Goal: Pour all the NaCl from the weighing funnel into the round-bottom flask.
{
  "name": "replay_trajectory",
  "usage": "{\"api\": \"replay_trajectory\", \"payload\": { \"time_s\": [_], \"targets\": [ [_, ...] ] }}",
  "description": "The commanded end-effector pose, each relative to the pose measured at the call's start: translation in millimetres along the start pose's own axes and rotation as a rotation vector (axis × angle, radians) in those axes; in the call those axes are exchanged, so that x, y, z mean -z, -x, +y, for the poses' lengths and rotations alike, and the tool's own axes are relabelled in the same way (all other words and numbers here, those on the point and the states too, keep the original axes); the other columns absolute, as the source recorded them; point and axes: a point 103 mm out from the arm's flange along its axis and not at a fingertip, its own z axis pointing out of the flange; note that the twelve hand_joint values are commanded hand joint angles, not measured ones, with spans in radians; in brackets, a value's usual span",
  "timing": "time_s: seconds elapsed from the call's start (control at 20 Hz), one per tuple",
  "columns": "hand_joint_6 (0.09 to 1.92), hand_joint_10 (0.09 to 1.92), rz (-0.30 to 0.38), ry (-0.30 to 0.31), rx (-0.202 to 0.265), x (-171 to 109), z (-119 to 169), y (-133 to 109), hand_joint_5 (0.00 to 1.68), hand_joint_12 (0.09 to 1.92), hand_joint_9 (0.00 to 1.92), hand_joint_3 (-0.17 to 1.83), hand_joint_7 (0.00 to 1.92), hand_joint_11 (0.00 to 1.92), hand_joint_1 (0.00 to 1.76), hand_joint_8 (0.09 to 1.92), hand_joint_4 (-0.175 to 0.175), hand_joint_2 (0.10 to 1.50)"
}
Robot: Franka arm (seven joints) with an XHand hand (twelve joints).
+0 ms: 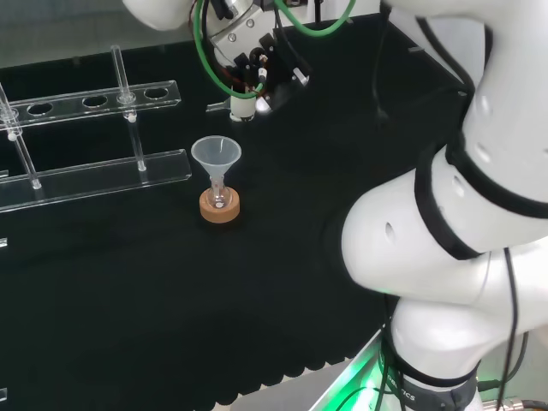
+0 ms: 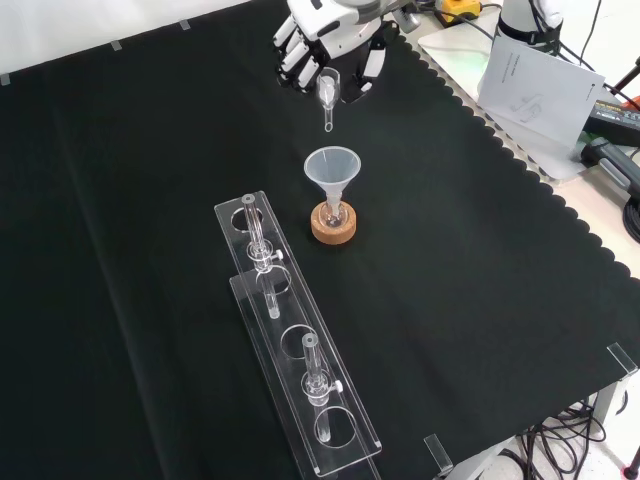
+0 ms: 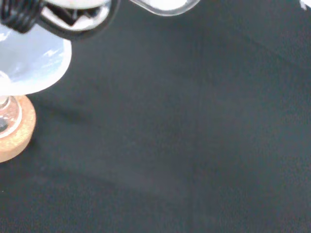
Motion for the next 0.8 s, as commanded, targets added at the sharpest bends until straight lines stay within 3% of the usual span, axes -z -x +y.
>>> {"api": "replay_trajectory", "payload": {
  "time_s": [0.05,0.8],
  "targets": [
    [0.70,0.42,-0.133,-0.095,0.015,-45,11,-17,1.25,1.14,0.96,0.62,0.61,0.68,1.12,0.69,0.175,0.68],
    [0.70,0.41,-0.152,-0.051,0.022,-34,6,-17,1.25,1.14,0.96,0.62,0.61,0.68,1.12,0.69,0.175,0.68]
  ]
}}
